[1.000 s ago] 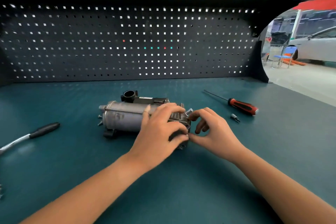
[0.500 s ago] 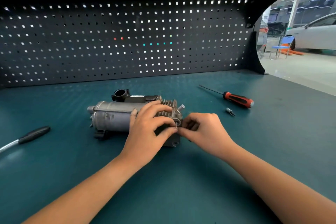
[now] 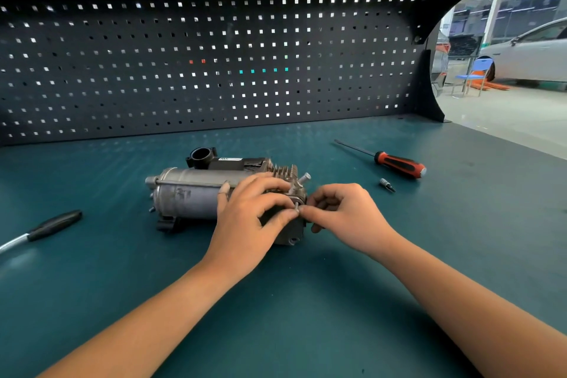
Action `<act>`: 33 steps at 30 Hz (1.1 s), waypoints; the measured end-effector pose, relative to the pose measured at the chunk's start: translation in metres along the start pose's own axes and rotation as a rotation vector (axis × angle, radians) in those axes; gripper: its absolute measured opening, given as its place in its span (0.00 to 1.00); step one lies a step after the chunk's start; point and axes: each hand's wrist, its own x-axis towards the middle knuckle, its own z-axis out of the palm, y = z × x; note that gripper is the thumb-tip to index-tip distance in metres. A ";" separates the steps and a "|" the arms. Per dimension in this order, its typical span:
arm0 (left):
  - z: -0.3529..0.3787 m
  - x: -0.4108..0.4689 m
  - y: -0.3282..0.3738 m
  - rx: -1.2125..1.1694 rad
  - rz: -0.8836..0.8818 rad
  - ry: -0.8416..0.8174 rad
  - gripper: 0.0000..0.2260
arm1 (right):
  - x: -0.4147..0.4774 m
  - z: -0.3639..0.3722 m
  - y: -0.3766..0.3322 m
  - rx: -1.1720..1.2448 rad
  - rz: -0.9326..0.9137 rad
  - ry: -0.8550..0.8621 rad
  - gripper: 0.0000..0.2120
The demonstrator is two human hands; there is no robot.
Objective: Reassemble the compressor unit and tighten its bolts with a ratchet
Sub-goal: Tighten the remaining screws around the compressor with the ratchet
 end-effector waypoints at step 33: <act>0.002 0.001 0.001 -0.021 -0.005 0.014 0.08 | -0.003 0.002 -0.005 -0.744 -0.139 -0.164 0.18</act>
